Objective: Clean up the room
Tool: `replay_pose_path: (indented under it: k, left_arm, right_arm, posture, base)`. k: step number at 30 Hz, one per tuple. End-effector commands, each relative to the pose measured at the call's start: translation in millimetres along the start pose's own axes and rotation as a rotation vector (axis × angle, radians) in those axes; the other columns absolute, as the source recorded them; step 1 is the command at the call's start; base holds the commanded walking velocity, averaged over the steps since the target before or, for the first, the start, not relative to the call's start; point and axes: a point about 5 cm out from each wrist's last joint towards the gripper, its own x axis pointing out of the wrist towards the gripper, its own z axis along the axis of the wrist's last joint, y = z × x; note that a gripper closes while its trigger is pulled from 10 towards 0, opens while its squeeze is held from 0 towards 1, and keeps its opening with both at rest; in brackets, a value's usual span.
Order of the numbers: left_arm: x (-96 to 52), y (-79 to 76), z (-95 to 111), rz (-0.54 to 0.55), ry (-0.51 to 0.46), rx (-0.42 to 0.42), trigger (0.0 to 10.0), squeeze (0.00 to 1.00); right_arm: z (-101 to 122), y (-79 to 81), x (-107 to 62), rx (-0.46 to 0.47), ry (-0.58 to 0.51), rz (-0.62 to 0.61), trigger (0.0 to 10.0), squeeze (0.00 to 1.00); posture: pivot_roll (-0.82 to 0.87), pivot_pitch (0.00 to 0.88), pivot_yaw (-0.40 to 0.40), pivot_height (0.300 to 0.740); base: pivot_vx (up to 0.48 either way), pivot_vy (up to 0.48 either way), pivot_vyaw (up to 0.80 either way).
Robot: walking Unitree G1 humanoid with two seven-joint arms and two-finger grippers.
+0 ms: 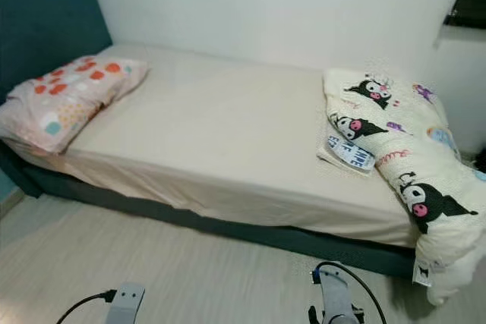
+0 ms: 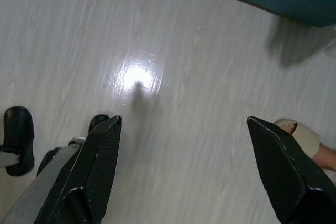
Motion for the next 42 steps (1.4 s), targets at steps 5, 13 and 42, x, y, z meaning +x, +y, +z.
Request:
replay_pose_path:
  k: [5,13,42]
  left_arm:
    - [-0.2,-0.5,-3,-0.013,0.009,0.007,10.0,0.00]
    - [-0.3,-3.3,-3,-0.028,0.005,0.008,10.0,0.00]
    - [0.0,-9.9,10,-0.065,-0.066,-0.019,10.0,0.00]
  right_arm:
    - [-1,2.6,-0.1,-0.003,0.007,0.009,10.0,0.00]
    - [-2,2.1,-0.2,-0.001,0.010,0.008,10.0,0.00]
    - [-3,1.5,-0.2,-0.008,0.012,0.008,10.0,0.00]
  posture:
    - [0.13,0.036,-0.031,0.724]
    - [0.13,0.036,-0.031,0.724]
    - [0.12,0.040,-0.032,0.724]
  base:
    - [0.000,0.000,0.00]
    - [0.000,-0.469,0.00]
    - [0.000,-0.116,0.00]
